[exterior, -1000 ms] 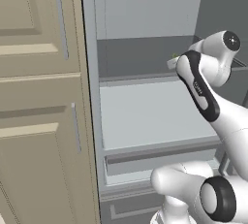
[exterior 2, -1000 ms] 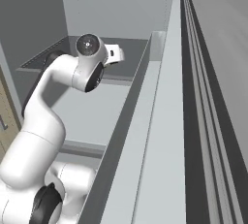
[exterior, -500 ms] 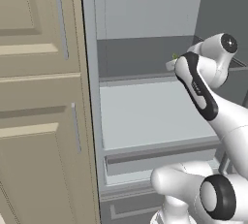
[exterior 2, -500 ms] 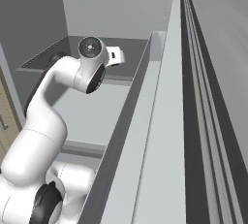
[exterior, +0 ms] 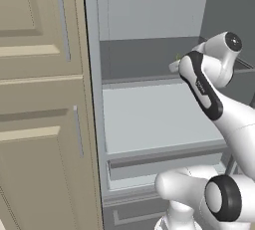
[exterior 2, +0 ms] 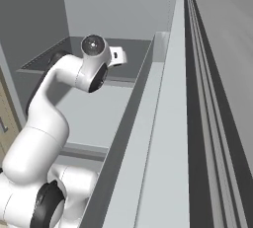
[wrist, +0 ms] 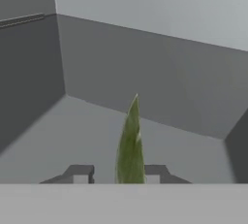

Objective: There is a bowl on the dining counter. Grab a lemon wedge from the fridge and place it in the bowl. Then get the liquor bottle and glass cup from the cabinet and place them next to the bowl.

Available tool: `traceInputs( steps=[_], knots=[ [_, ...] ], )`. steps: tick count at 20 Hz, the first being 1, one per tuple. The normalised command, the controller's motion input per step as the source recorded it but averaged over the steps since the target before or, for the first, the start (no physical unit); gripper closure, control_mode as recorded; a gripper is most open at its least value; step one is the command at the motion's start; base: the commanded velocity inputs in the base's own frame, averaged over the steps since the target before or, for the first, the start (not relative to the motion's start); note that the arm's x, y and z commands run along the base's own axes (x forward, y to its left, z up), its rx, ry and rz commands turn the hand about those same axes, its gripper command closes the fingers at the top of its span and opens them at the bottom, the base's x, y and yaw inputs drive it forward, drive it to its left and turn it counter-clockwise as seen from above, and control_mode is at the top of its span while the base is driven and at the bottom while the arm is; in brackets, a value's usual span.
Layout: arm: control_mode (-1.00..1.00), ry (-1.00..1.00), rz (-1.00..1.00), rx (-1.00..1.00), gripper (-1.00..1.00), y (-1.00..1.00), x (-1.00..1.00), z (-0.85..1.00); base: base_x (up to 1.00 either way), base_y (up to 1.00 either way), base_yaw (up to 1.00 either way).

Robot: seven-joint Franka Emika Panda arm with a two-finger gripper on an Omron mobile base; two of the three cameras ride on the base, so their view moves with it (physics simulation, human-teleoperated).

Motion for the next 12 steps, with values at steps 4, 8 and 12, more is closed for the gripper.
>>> traceInputs(
  steps=[4, 8, 12],
  knots=[
    [-1.00, 0.07, 0.00, 0.00, 1.00, 0.00, 0.04, -0.06, 0.00, 0.00, 0.00],
    [-1.00, 0.00, 0.00, 0.00, 1.00, 0.00, 0.00, 0.00, 0.00, 0.00, 0.00],
    [-1.00, 0.00, 0.00, 0.00, 1.00, 0.00, 0.00, 0.00, 0.00, 0.00, 0.00]
  ],
)
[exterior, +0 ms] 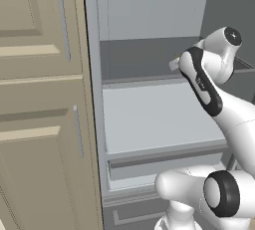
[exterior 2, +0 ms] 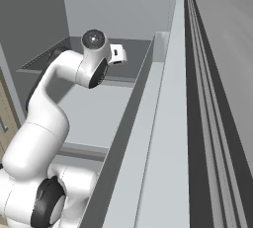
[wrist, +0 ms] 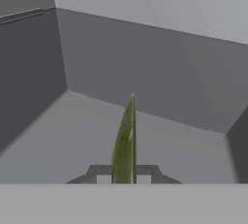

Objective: There is a bowl on the dining counter. Grab a lemon wedge from the fridge and place it in the bowl. Then get the liquor bottle and glass cup from the cabinet and place them next to the bowl.

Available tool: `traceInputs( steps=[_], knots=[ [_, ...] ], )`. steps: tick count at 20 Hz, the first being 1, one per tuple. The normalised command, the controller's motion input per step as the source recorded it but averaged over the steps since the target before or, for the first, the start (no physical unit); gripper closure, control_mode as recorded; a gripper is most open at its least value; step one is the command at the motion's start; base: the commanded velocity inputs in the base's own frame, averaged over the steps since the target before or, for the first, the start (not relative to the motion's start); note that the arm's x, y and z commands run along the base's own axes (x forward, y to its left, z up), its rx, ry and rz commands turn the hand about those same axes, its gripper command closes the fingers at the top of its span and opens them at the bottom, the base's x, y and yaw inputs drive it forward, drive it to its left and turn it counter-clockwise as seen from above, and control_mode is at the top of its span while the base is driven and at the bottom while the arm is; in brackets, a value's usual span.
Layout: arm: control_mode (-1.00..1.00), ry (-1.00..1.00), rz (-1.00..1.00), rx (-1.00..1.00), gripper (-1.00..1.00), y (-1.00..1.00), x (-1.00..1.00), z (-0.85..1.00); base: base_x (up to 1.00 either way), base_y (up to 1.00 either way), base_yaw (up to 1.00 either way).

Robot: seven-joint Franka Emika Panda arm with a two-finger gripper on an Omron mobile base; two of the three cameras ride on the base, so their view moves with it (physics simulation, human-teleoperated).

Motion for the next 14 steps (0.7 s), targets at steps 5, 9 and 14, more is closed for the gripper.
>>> traceInputs(
  steps=[5, 9, 14],
  knots=[
    [-1.00, 0.00, 0.00, 0.00, 1.00, 0.00, 0.00, 0.00, 0.00, 0.00, 0.00],
    [-1.00, 0.00, 0.00, 0.00, 1.00, 0.00, 0.00, 0.00, 0.00, 0.00, 0.00],
    [-1.00, 0.00, 0.00, 0.00, 1.00, 0.00, 0.00, 0.00, 0.00, 0.00, 0.00]
  ],
)
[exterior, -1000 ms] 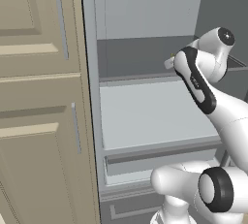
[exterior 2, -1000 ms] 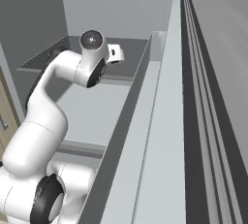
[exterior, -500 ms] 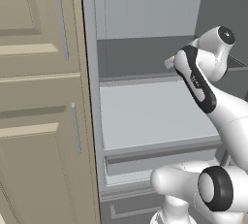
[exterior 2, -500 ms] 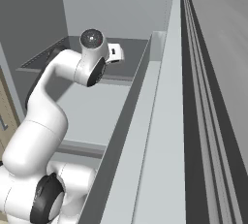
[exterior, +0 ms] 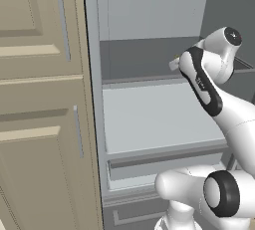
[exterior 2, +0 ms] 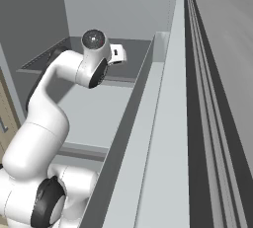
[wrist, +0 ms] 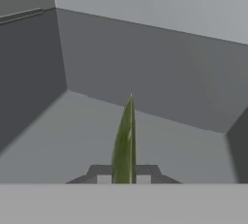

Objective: There is a bowl on the dining counter. Grab a lemon wedge from the fridge and place it in the bowl. Then get the liquor bottle and glass cup from the cabinet and place them next to the bowl.

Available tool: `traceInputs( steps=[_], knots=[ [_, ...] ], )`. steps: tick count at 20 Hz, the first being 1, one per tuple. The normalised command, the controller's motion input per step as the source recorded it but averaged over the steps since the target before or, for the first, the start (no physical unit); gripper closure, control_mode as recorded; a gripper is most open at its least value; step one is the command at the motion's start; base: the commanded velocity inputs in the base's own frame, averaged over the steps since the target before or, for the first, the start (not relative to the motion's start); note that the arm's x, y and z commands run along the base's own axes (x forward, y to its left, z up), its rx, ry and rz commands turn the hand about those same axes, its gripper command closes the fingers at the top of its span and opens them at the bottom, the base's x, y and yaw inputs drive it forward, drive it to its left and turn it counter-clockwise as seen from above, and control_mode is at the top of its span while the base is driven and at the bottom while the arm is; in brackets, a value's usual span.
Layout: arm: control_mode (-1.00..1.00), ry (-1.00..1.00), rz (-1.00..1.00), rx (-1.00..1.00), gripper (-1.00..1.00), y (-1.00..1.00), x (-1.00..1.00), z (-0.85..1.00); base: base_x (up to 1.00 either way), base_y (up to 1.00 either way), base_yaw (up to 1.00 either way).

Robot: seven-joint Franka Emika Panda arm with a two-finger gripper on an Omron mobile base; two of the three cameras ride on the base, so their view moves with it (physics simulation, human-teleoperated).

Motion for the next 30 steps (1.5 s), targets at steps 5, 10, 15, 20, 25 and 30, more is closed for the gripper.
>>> traceInputs(
  steps=[5, 10, 15, 20, 25, 30],
  knots=[
    [-1.00, -0.14, 0.00, 0.00, 1.00, 0.00, -0.27, 0.00, 0.00, 0.00, 0.00],
    [-1.00, -0.34, 0.00, 0.00, 1.00, 0.00, -0.89, 0.00, 0.00, 0.00, 0.00],
    [-1.00, -0.27, 0.00, 0.04, 1.00, 0.00, -1.00, 0.01, 0.00, 0.00, 0.00],
    [-1.00, -0.29, 0.00, 0.03, 1.00, 0.02, -1.00, 0.67, 0.00, 0.00, 0.00],
    [-1.00, -0.10, -0.04, 0.13, 1.00, 0.00, -0.92, 0.69, 0.00, 0.00, 0.00],
    [-1.00, 0.00, -0.09, 0.03, 1.00, 0.00, -0.10, 0.05, 0.00, 0.00, 0.00]
  ],
)
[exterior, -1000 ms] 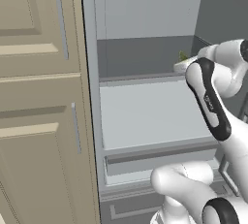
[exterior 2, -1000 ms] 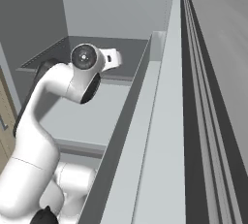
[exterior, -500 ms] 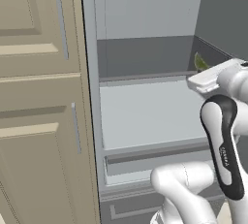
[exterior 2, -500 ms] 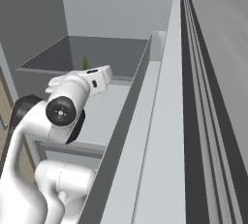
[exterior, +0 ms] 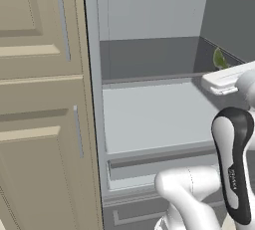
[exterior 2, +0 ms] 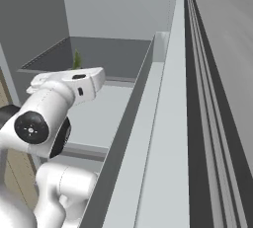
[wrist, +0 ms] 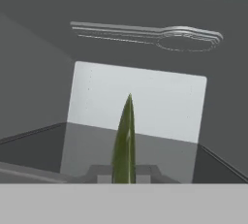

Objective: There is a bowl on the dining counter. Grab a lemon wedge from the fridge and place it in the bowl. Then get the liquor bottle and glass cup from the cabinet and place them next to the bowl.

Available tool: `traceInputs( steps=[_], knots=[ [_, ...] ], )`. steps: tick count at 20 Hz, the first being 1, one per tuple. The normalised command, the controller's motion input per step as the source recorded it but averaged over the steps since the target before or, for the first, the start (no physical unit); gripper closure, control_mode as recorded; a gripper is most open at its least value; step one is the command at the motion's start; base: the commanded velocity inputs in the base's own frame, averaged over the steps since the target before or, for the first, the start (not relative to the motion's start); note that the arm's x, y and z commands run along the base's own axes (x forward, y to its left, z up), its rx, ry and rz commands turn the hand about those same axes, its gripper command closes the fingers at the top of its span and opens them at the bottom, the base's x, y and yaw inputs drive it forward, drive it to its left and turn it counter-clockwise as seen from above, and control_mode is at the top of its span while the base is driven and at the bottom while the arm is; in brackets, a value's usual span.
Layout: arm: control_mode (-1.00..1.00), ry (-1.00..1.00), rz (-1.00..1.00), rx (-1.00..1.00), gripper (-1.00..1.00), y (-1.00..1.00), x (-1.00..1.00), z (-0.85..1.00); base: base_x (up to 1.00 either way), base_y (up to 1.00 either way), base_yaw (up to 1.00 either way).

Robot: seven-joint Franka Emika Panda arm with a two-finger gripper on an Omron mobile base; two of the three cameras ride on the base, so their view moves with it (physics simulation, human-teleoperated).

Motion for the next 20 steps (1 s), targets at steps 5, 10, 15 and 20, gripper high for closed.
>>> traceInputs(
  steps=[5, 10, 15, 20],
  knots=[
    [-1.00, 0.01, 0.00, -0.01, 1.00, 0.00, -0.02, -0.05, 0.00, 0.00, 0.00],
    [-1.00, 0.01, 0.00, 0.00, 1.00, 0.00, -0.51, -0.28, 0.00, 0.00, 0.00],
    [1.00, 0.00, 0.00, 0.00, 1.00, 0.00, -0.16, -0.06, -0.60, 0.03, 0.00],
    [1.00, 0.00, 0.00, 0.00, 1.00, 0.00, 0.00, 0.00, -0.49, 0.38, 0.00]
  ],
)
